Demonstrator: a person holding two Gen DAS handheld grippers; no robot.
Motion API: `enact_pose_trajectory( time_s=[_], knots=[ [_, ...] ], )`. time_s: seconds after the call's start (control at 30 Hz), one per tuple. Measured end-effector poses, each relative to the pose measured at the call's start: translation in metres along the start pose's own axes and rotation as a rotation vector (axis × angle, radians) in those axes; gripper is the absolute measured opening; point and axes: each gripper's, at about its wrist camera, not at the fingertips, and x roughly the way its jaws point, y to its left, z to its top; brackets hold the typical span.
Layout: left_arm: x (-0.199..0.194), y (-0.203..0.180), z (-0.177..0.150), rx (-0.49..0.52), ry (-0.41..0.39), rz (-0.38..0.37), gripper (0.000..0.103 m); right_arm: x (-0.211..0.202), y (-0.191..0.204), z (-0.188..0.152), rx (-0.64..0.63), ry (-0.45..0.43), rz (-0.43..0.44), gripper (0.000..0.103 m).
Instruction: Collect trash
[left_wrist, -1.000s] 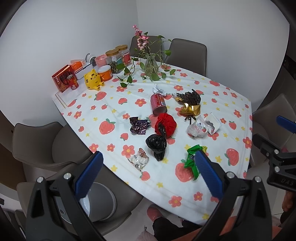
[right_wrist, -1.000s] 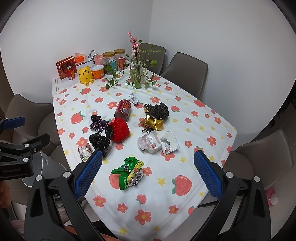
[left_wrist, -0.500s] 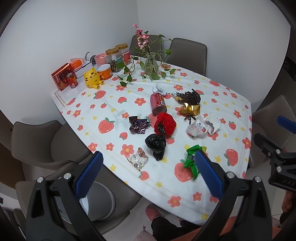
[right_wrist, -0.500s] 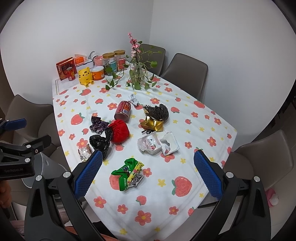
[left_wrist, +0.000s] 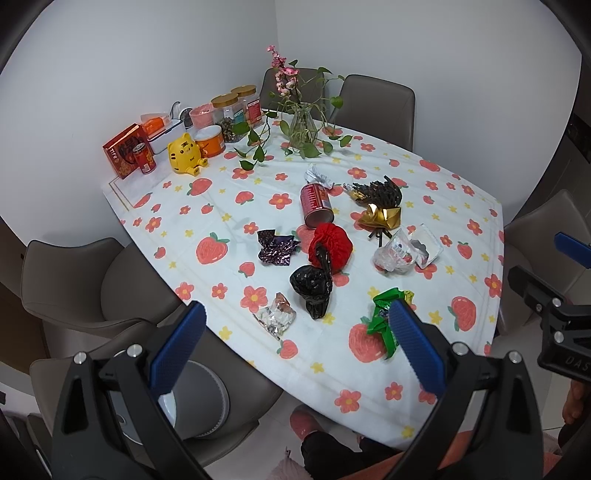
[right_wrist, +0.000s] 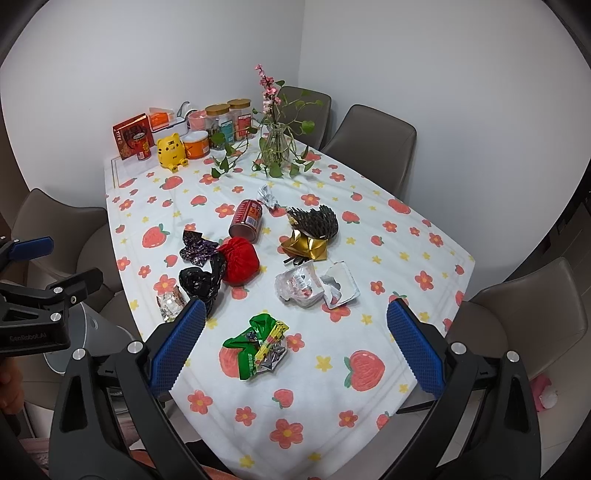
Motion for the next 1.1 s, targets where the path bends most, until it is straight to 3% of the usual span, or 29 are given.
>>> enact_pose_trajectory(
  time_s=[1.1],
  knots=[
    [0.0003,0.0007,0.0004,-0.003,0.004,-0.008,0.099,-0.0009,0.0013,-0.0016,0.006,-0.001,0.004,0.096]
  ],
)
